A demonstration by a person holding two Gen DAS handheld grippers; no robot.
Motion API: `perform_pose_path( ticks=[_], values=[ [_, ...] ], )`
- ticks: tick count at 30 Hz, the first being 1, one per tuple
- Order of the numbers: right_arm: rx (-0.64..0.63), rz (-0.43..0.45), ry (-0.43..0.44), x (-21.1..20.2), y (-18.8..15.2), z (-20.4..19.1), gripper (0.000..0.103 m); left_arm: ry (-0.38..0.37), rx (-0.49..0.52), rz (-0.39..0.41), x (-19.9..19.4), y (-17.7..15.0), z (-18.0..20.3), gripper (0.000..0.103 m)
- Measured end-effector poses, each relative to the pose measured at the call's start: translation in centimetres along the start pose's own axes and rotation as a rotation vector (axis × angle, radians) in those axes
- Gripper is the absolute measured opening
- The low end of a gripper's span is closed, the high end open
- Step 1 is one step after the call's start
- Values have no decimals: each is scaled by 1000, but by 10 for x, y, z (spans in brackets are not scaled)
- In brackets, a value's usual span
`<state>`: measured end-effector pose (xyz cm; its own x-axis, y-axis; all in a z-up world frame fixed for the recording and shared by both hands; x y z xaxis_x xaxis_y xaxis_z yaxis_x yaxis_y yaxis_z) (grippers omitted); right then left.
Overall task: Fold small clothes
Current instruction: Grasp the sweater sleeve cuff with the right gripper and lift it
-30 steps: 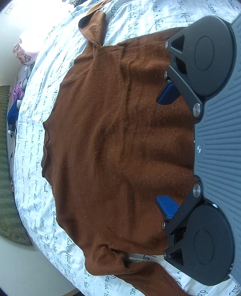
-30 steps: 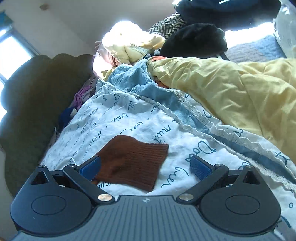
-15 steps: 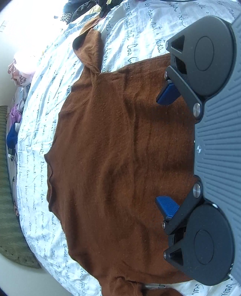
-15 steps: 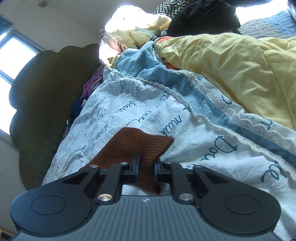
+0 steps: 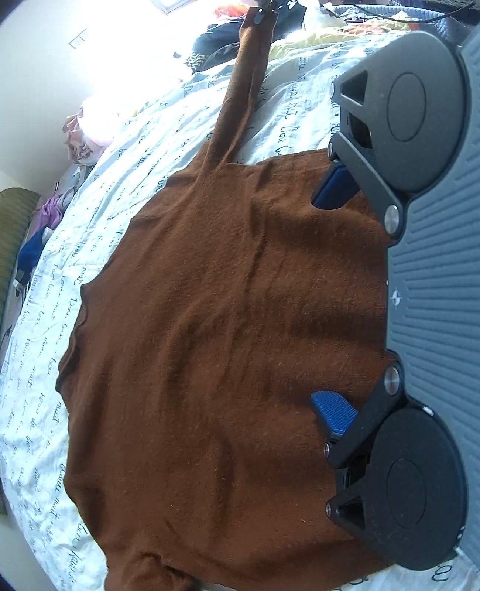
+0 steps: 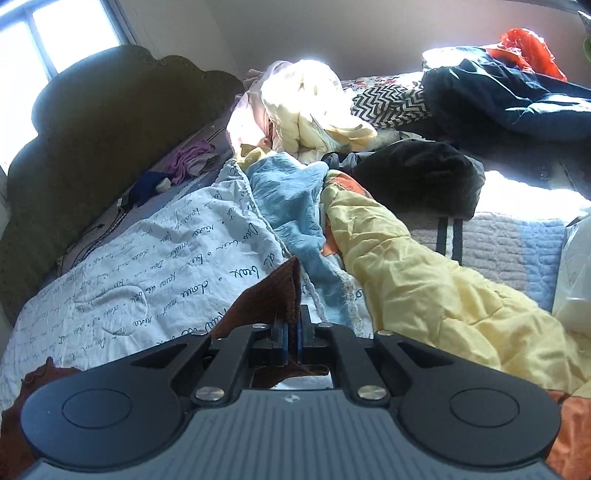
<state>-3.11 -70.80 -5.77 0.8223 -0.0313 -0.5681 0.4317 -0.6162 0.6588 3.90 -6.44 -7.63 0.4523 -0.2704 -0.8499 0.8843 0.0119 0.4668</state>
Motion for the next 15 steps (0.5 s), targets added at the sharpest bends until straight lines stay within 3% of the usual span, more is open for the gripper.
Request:
perform_pose_path(
  ticks=[4, 8, 12, 15],
  values=[
    [-7, -18, 20, -26, 5, 2, 4, 43, 19, -16, -1, -5, 3, 103],
    [16, 3, 79, -58, -12, -11, 4, 55, 34, -33, -1, -10, 3, 103],
    [41, -146, -57, -34, -69, 12, 4, 67, 73, -55, 1, -17, 4, 103],
    [105, -199, -84, -26, -112, 35, 4, 69, 138, -77, 2, -25, 9, 103]
  ],
)
Point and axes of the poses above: each gripper's, at about its wrist camera, not at the fingertips, and x roughly the way its jaws point, z to its right, y to its top, the point moved 2 cm from there along x, roughly the way its jaws point, and after that the axes turned 7 degrees about y, right-handed, at the moved point
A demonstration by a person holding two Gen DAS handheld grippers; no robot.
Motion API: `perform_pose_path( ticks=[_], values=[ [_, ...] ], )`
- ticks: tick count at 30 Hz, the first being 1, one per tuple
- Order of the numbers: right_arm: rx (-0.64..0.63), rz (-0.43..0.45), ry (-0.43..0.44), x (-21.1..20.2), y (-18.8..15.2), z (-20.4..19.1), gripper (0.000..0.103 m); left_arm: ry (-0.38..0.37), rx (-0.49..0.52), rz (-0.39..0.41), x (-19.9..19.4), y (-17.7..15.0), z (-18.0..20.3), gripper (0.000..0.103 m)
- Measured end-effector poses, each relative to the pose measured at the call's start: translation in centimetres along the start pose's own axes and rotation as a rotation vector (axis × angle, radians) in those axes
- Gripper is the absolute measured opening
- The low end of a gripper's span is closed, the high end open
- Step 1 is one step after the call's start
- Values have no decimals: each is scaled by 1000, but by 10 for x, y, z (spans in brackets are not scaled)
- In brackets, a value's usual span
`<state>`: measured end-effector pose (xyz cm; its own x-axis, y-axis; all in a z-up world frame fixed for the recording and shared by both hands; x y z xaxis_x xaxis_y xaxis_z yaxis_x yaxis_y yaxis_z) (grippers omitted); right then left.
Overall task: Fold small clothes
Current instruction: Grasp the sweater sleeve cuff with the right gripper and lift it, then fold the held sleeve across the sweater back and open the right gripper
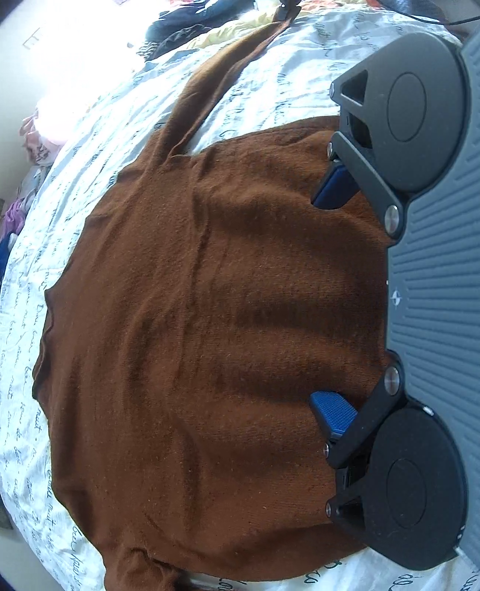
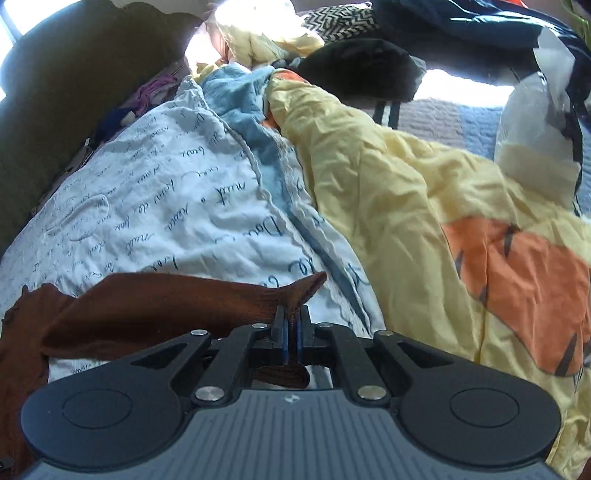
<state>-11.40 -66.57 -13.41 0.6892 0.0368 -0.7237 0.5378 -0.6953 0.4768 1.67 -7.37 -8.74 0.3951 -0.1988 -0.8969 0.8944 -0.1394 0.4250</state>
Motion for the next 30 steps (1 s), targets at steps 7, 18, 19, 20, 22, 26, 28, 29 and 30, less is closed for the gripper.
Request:
perform_pose_path(
  ticks=[7, 18, 19, 20, 22, 26, 28, 29, 30],
  values=[
    [26, 113, 16, -34, -20, -8, 4, 88, 253, -25, 8, -26, 28, 103],
    [-232, 208, 316, -76, 49, -195, 4, 61, 289, 31, -19, -43, 24, 103],
    [-269, 192, 358, -72, 48, -223, 4, 59, 283, 36, -21, -43, 23, 103],
    [-299, 177, 386, -67, 48, -245, 4, 62, 278, 42, -23, -42, 21, 103],
    [-378, 134, 464, -52, 38, -307, 4, 72, 267, 56, -27, -42, 16, 103],
    [-469, 43, 603, -18, 10, -408, 4, 77, 232, 76, -39, -41, -2, 103],
    [-490, -20, 669, 5, -14, -459, 4, 74, 215, 84, -44, -40, -12, 103],
    [-494, -50, 694, 17, -25, -478, 4, 76, 206, 88, -46, -40, -17, 103],
    [-502, -75, 712, 28, -37, -495, 4, 80, 198, 91, -49, -40, -22, 103]
  ],
)
Point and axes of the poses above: each gripper's, at about its wrist camera, not at the fingertips, and x roughly the way its jaws point, z to its right, y to its top, the point moved 2 cm from there along x, roughly the way its jaws point, and after that the axes turned 7 degrees about y, right-handed, at the moved point
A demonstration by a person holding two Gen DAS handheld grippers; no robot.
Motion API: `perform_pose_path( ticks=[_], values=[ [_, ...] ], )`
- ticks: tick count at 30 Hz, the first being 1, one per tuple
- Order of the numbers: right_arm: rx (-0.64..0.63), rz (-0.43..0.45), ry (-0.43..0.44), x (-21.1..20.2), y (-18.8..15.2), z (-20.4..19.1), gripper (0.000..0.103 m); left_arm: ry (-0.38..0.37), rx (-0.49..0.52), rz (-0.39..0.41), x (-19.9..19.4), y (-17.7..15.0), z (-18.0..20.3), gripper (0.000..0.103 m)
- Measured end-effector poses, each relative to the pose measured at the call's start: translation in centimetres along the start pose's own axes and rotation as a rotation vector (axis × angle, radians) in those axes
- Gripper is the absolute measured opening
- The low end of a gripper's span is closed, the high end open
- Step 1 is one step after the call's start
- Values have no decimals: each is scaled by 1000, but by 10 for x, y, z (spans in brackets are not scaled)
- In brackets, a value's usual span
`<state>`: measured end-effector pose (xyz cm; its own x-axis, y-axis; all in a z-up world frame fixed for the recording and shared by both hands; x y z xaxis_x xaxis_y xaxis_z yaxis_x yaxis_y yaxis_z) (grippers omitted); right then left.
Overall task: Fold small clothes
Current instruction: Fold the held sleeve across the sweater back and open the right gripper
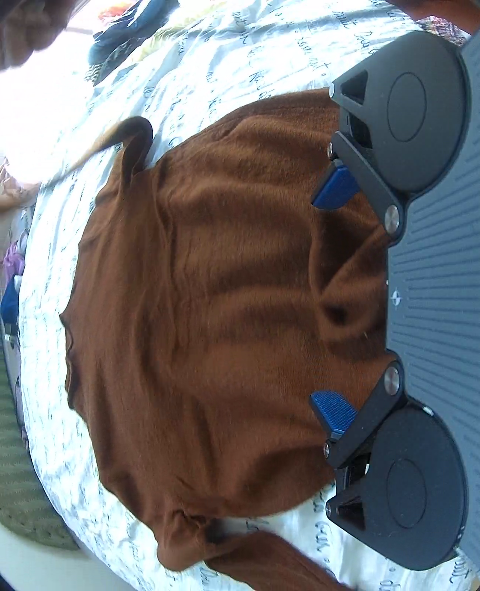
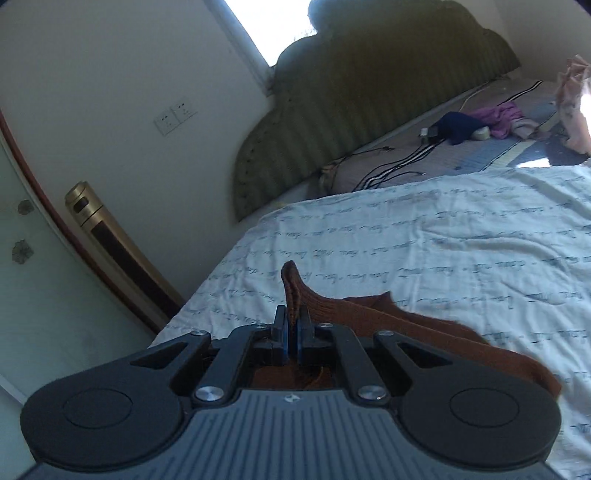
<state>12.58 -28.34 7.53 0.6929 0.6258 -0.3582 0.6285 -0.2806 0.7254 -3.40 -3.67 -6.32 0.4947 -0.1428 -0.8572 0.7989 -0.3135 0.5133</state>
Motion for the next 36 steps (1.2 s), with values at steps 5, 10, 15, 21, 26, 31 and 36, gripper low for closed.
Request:
perform_pose_path(
  ticks=[5, 10, 15, 21, 26, 31, 36],
  values=[
    [1, -150, 102, 106, -40, -44, 4, 47, -27, 8, -8, -4, -28, 103],
    [23, -265, 140, 170, -89, -67, 4, 71, -93, -4, -8, -9, -56, 103],
    [42, -308, 204, 198, -112, -83, 4, 90, -141, -8, -10, -13, -77, 103],
    [-58, -345, 96, 227, -122, -96, 4, 93, -168, -24, -5, -12, -85, 103],
    [-20, -482, 73, 267, -153, -68, 46, 81, -175, -37, 0, -11, -84, 103],
    [-35, -366, 169, 216, -136, -65, 84, 87, -171, -38, -1, -9, -83, 103],
    [-119, -157, 95, 129, -105, -29, 84, 70, -192, -1, -2, 7, -89, 103]
  ],
)
Point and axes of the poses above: each gripper's, at about its wrist camera, not at the fingertips, and x roughly the way its jaws point, z to its right, y to its top, the point moved 2 cm from there along x, roughly the way its jaws point, and after that the axes turned 7 degrees about y, right-handed, at the moved point
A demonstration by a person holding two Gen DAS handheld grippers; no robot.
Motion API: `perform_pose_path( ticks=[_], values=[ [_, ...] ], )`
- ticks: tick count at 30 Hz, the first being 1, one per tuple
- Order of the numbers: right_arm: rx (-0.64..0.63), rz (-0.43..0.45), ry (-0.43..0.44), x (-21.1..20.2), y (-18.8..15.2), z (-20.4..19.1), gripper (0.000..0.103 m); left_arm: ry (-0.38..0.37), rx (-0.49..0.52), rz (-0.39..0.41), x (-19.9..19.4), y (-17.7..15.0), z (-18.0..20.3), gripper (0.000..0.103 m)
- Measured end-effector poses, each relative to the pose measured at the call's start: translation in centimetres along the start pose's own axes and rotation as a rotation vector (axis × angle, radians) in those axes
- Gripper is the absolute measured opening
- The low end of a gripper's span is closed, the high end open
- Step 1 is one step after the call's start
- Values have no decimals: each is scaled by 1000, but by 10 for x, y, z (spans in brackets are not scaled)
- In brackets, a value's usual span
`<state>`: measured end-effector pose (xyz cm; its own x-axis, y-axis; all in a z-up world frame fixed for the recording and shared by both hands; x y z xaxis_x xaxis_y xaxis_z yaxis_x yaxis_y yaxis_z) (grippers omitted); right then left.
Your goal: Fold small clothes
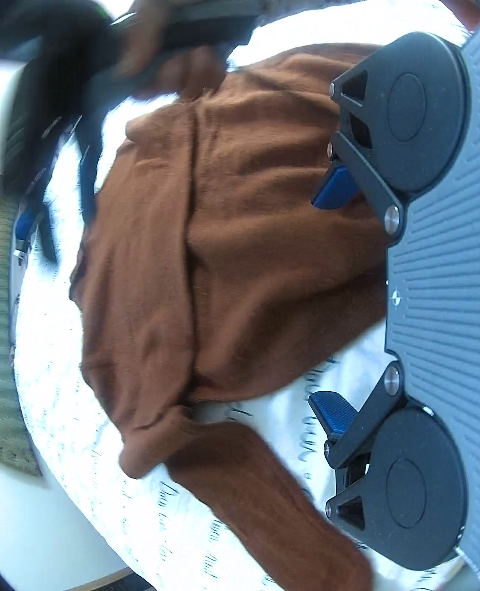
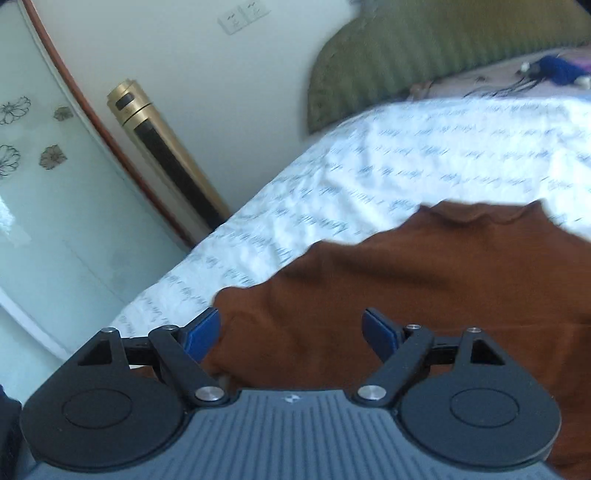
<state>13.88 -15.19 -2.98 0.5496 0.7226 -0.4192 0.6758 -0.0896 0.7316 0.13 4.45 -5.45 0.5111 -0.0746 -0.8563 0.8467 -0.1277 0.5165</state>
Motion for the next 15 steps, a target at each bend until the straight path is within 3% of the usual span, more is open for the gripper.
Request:
perform_pose_path(
  ticks=[3, 6, 10, 13, 15],
  values=[
    [11, 60, -263, -43, -6, 48, 84, -21, -30, 28, 4, 20, -3, 103],
    [112, 113, -482, -84, -21, 110, 84, -26, -67, 61, 14, 46, -13, 103],
    [312, 158, -438, -119, -40, 172, 82, 32, -106, 73, 36, 82, -25, 103],
    [329, 145, -443, -116, -44, 186, 61, 76, -148, 42, 56, 97, -36, 103],
    [331, 135, -433, -107, -41, 194, 60, 93, -160, 16, 67, 100, -40, 103]
  ],
)
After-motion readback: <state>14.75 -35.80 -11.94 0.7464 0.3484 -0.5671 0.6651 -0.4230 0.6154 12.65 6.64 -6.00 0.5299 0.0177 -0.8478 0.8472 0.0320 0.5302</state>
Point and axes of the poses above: each gripper's, at about its wrist camera, not at the fingertips, and x roughly the way its jaws point, z to its right, y to its top, the point moved 2 cm from there along x, roughly the way its jaws point, and after that the axes turned 7 degrees about y, right-handed, at the moved point
